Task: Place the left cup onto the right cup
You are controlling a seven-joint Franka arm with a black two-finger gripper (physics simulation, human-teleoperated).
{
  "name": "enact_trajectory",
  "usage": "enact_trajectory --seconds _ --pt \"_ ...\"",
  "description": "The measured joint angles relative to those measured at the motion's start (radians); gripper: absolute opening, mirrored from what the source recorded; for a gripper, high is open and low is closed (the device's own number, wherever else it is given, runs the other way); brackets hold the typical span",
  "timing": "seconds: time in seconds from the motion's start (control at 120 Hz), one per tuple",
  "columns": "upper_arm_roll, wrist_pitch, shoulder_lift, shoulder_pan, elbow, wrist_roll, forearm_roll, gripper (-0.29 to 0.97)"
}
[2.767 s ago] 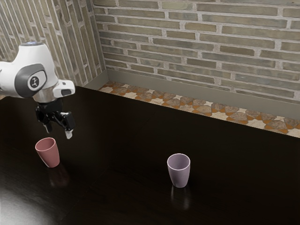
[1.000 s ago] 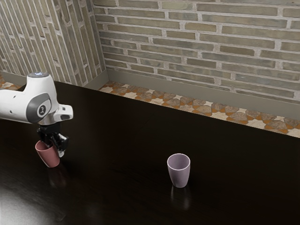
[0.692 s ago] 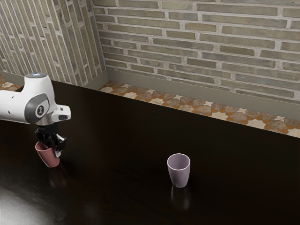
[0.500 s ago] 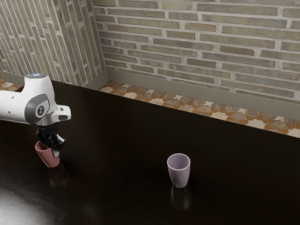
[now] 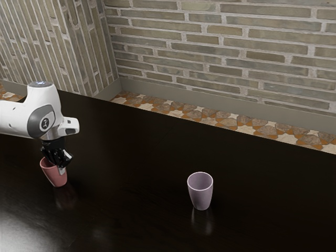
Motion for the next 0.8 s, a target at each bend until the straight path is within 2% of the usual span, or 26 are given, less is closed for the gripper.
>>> enact_trajectory --seconds 0.325,0.475,0.633,0.8 --pt "-0.008 -0.028 -0.098 0.002 -0.001 -0.004 0.005 -0.1" --pt "-0.046 -0.058 -0.166 0.018 -0.001 -0.005 0.005 -0.1" --pt "-0.095 -0.098 -0.221 -0.046 0.0 -0.008 0.004 -0.1" --pt "-0.139 -0.153 -0.245 -0.076 0.006 -0.011 -0.036 -0.1"
